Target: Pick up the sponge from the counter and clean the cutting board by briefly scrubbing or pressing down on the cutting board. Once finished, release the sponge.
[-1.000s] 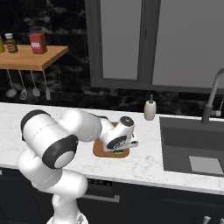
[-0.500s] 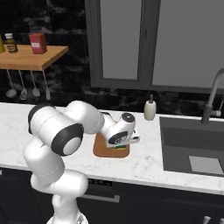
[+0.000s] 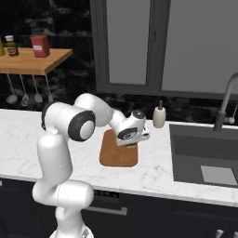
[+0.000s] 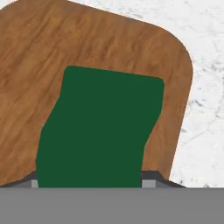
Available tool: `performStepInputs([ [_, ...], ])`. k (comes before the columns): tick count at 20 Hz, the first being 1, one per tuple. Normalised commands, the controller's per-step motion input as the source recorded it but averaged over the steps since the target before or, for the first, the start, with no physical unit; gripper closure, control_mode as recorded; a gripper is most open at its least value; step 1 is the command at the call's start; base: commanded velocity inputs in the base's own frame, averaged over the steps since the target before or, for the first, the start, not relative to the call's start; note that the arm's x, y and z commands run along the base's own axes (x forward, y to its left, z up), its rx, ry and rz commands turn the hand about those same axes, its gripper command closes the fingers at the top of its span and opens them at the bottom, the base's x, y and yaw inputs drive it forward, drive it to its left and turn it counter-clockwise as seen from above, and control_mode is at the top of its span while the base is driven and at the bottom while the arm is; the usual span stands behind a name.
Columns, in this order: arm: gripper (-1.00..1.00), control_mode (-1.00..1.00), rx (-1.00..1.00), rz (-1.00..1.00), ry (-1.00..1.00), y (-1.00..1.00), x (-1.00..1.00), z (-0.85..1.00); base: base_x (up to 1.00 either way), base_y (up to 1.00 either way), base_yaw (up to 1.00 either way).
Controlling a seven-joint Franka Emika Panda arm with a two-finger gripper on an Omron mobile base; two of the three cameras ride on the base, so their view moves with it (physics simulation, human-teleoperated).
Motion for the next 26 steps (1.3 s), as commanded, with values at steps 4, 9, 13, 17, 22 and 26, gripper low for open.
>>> performStepInputs([
  [4,1.00,-1.00,0.00,0.12,0.00,0.00,0.92,-0.06,0.00,0.00,0.00],
  [9,1.00,-1.00,0.01,0.14,0.00,0.00,0.81,-0.04,0.00,0.00,0.00],
  [13,1.00,-1.00,0.01,0.16,0.03,0.00,0.24,-0.15,0.00,0.00,0.00],
  [17,1.00,-1.00,0.00,0.16,0.06,0.00,-0.12,-0.29,0.00,0.00,0.00],
  [22,1.00,-1.00,-0.01,0.28,0.01,0.54,-0.54,-0.10,0.00,0.00,0.00],
  [26,1.00,-1.00,-0.05,0.32,0.00,0.87,-0.56,-0.03,0.00,0.00,0.00],
])
